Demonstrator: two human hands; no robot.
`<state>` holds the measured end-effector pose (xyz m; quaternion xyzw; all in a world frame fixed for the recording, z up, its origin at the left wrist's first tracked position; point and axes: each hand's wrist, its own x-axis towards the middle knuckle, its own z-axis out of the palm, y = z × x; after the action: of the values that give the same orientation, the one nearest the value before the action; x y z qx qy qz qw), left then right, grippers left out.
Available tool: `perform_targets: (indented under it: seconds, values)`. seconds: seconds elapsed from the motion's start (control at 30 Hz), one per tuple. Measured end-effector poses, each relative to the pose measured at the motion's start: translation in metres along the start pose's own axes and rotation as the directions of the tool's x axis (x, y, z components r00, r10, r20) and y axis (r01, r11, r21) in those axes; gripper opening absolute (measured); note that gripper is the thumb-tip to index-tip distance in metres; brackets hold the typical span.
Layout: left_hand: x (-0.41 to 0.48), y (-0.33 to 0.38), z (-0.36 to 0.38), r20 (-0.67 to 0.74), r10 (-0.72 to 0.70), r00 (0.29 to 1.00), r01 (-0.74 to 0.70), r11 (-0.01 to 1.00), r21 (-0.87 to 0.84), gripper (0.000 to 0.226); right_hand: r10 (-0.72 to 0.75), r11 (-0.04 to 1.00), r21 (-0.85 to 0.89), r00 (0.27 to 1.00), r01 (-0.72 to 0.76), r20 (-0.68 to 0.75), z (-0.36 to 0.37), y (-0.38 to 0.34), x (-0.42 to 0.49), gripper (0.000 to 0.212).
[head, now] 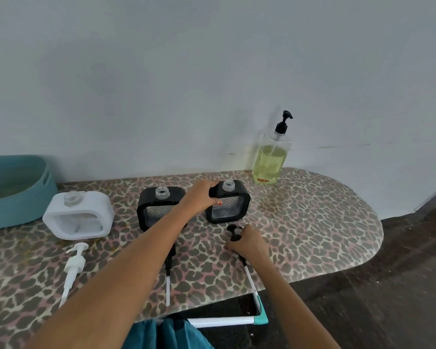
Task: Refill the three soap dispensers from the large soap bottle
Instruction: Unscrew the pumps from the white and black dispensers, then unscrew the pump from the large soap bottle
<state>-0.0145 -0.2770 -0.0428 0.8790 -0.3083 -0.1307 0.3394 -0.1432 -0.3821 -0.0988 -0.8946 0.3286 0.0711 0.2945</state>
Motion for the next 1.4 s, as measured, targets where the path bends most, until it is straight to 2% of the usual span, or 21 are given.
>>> perform_targets:
  seconds: [0.13, 0.3, 0.4, 0.5, 0.67, 0.83, 1.0, 1.2, 1.33, 1.4]
  values:
    - [0.000, -0.001, 0.000, -0.009, 0.002, 1.000, -0.002, 1.000, 0.000, 0.069, -0.004, 1.000, 0.025, 1.000, 0.004, 0.019, 0.002, 0.002, 0.001, 0.048]
    - [-0.002, 0.001, 0.000, -0.029, 0.033, 0.999, -0.033, 0.999, -0.008, 0.063, 0.006, 0.995, 0.100, 0.998, -0.012, 0.064, -0.010, 0.007, 0.002, 0.063]
    - [-0.003, 0.002, 0.002, -0.041, 0.042, 0.998, -0.042, 0.999, -0.005, 0.062, 0.020, 0.988, 0.152, 0.999, -0.026, 0.038, -0.022, 0.013, 0.003, 0.057]
    - [-0.003, 0.006, 0.003, -0.050, 0.030, 0.998, -0.031, 0.999, -0.022, 0.071, 0.010, 0.978, 0.209, 1.000, -0.011, 0.002, -0.036, 0.021, 0.004, 0.048]
    - [0.001, 0.021, -0.002, -0.106, 0.074, 0.992, -0.077, 0.997, -0.021, 0.078, -0.023, 0.960, 0.275, 0.996, 0.046, -0.084, -0.060, 0.034, 0.011, 0.037]
    - [0.020, 0.040, 0.000, -0.210, 0.117, 0.971, -0.132, 0.989, -0.061, 0.067, -0.040, 0.936, 0.333, 0.975, 0.113, -0.217, -0.085, 0.037, 0.029, 0.031]
    - [0.052, 0.060, 0.011, -0.217, 0.135, 0.967, -0.152, 0.986, -0.064, 0.058, -0.065, 0.891, 0.399, 0.932, 0.215, -0.357, -0.112, 0.033, 0.066, 0.022]
    - [0.105, 0.076, 0.028, -0.162, 0.130, 0.978, -0.142, 0.988, -0.068, 0.061, -0.071, 0.849, 0.429, 0.870, 0.310, -0.487, -0.140, 0.028, 0.135, 0.051]
    - [0.141, 0.077, 0.039, -0.097, 0.038, 0.995, -0.051, 0.990, -0.132, 0.070, -0.097, 0.836, 0.451, 0.893, 0.312, -0.439, -0.147, 0.027, 0.179, 0.076]
    - [0.158, 0.076, 0.042, -0.060, -0.026, 0.998, 0.016, 0.985, -0.172, 0.074, -0.129, 0.816, 0.479, 0.909, 0.325, -0.397, -0.148, 0.026, 0.196, 0.081]
